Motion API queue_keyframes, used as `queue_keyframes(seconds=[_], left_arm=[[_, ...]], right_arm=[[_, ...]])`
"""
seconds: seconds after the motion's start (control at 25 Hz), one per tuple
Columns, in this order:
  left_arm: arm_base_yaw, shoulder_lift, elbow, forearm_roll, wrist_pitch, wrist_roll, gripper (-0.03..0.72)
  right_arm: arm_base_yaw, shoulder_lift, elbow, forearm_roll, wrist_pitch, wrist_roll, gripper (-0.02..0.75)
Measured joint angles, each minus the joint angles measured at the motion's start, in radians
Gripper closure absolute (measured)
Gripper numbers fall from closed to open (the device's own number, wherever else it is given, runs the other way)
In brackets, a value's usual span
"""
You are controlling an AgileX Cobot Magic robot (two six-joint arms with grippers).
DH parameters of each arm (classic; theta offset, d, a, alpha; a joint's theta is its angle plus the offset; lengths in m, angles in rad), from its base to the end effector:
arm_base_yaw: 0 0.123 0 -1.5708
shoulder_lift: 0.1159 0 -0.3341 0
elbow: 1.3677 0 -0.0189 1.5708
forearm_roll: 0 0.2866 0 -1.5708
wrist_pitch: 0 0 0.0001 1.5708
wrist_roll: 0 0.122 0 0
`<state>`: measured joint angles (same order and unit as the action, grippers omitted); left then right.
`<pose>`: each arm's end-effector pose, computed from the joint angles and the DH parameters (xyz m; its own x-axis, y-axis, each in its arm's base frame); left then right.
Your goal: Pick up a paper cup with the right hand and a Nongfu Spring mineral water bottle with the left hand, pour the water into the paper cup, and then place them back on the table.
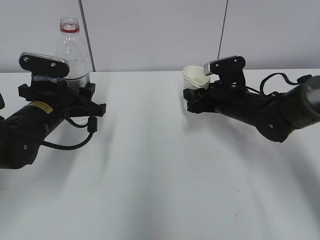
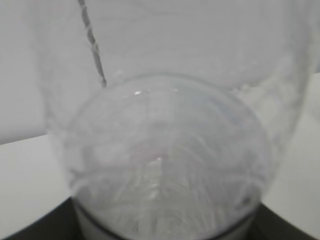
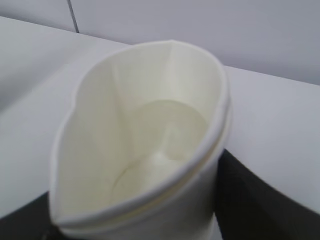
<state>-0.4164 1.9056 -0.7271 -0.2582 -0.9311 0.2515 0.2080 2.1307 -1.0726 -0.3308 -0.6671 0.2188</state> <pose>0.3870 -0.1438 0.1571 -0.1397 0.1634 -0.9766 0.2257 0.9656 0.1293 0.4836 0.1271 0.1189 -0.3000 -0.1081 -0.9478 -0.4021 0.9153 0.0229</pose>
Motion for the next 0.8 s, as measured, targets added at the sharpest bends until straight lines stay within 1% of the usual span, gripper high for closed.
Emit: queue_keyframes(seconds=[0.36,0.56,0.8], left_arm=[[0.0,0.01,0.0,0.0,-0.009,0.0,0.323],[0.0,0.029,0.0,0.001,-0.016,0.0,0.323],[0.0,0.044,0.0,0.002,-0.037,0.0,0.323]], right_arm=[[0.0,0.079,0.0,0.08,-0.058,-0.054,0.274],[0.0,0.112,0.0,0.144,-0.091,-0.107,0.274],[0.0,0.144,0.0,0.159,-0.164,-0.116,0.274]])
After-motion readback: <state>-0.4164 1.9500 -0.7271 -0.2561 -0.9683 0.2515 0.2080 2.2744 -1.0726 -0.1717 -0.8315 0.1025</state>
